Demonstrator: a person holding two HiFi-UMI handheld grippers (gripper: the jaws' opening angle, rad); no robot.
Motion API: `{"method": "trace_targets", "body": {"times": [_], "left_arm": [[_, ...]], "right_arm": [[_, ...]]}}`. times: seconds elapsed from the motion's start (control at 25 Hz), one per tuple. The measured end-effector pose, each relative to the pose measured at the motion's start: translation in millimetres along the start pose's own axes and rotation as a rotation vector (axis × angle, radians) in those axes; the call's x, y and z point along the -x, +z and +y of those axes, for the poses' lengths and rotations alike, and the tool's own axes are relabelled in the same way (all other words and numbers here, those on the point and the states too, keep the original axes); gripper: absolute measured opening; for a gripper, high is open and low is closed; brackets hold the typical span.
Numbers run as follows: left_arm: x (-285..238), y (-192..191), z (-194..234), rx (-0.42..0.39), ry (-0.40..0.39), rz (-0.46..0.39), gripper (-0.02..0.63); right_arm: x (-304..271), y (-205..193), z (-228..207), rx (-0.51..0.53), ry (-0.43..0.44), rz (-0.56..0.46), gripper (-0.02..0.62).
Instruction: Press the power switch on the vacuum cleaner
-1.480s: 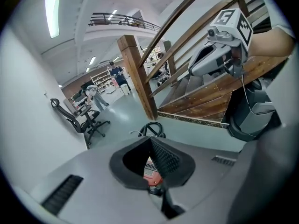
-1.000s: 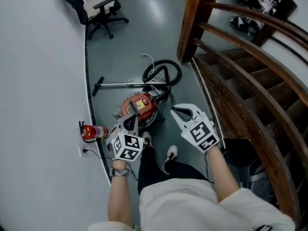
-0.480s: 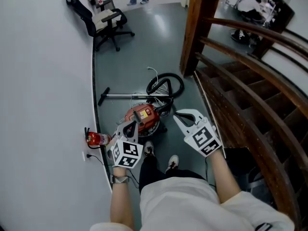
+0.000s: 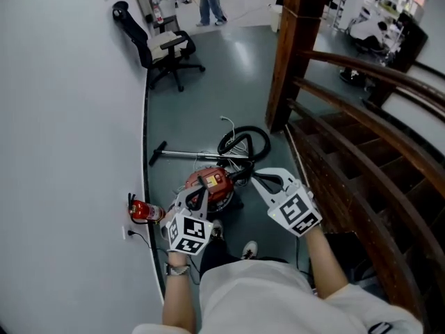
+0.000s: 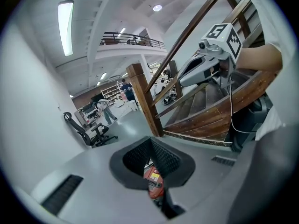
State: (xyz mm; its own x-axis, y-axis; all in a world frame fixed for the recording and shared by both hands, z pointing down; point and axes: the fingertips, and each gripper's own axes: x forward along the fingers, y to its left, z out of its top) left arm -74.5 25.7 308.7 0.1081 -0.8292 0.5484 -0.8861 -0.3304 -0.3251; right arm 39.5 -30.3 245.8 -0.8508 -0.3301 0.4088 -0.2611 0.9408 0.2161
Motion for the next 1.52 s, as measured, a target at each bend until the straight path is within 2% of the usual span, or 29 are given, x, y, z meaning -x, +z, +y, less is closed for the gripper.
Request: {"method": "trace_targets", "body": {"times": [0.48,1.0,1.28,1.52], "left_arm": [[24.2,38.2,16.1,0.014,0.063,-0.072,0.002],[39.2,89.8,44.4,-0.038,0.121,-0.135,0.002],[43.8,113.8,55.5,-0.053,0.161,-0.164,0.002],[44.4,121.1,57.4,-0.071,0.162,-0.177,0.002]], "right_arm": [[11.7,33.8,-14.8,0.072,0.020,-0.036,0.031],[24.1,77.8,-39.4,0.153,0.007,-0.112,0.031],[21.9,90.3,-39.0,0.168,0.032,-0.103,0.031],[18.5,95.4,-36.9,0.173,0.049,-0.106,0.031]]}}
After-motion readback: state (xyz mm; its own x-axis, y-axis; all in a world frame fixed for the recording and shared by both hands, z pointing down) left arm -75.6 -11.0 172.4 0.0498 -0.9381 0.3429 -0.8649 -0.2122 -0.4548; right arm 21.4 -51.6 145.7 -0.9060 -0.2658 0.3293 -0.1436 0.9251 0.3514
